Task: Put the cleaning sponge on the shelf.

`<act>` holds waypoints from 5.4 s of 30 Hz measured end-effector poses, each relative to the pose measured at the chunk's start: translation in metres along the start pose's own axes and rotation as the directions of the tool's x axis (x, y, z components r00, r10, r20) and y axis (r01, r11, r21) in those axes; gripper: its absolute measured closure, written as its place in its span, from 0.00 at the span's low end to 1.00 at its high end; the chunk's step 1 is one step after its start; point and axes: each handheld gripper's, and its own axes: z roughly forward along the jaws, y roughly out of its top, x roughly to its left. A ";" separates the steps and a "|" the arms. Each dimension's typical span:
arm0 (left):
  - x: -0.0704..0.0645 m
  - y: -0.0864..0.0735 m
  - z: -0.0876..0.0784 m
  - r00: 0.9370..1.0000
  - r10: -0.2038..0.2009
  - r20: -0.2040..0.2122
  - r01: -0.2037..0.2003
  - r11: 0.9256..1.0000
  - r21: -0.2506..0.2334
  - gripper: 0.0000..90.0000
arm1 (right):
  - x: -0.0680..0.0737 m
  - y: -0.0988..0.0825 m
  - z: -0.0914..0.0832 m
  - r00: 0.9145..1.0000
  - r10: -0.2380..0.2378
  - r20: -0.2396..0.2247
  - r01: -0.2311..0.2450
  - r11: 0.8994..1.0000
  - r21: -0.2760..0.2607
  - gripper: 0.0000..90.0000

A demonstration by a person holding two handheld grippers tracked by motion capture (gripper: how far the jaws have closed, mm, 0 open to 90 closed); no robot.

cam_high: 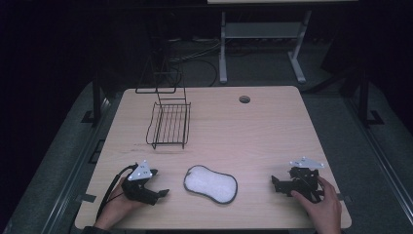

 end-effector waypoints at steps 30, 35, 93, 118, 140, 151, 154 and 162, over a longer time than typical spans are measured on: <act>0.000 0.035 -0.007 0.997 -0.041 0.070 0.039 0.999 0.029 0.57 | 0.000 0.000 0.000 1.000 0.001 0.000 -0.001 1.000 0.000 0.00; 0.000 0.046 -0.004 0.994 -0.048 0.100 0.046 0.999 0.026 0.75 | 0.000 0.000 0.000 1.000 0.000 0.000 0.000 1.000 0.000 0.00; -0.007 0.106 0.073 0.968 0.025 0.251 -0.045 0.996 0.077 1.00 | 0.000 0.000 0.000 1.000 0.000 0.000 0.000 1.000 0.000 0.00; 0.013 0.063 0.025 0.985 -0.076 0.153 0.063 0.994 0.089 1.00 | 0.000 0.000 0.000 1.000 0.000 0.000 0.000 1.000 0.000 0.00; -0.014 0.105 0.039 0.974 -0.012 0.228 0.009 1.000 0.014 1.00 | 0.000 0.000 0.000 1.000 0.003 0.000 -0.003 1.000 0.001 0.00; -0.030 0.112 0.072 0.965 0.025 0.261 -0.047 0.996 0.079 1.00 | 0.000 0.000 0.000 1.000 0.002 0.001 -0.002 1.000 0.001 0.00; -0.031 0.112 0.077 0.966 0.026 0.257 -0.050 0.995 0.087 1.00 | 0.000 0.000 0.000 1.000 0.002 0.001 -0.002 1.000 0.001 0.00; -0.024 0.114 0.078 0.972 0.019 0.236 -0.042 0.995 0.091 1.00 | 0.000 0.000 0.000 1.000 0.002 0.001 -0.002 1.000 0.000 0.00</act>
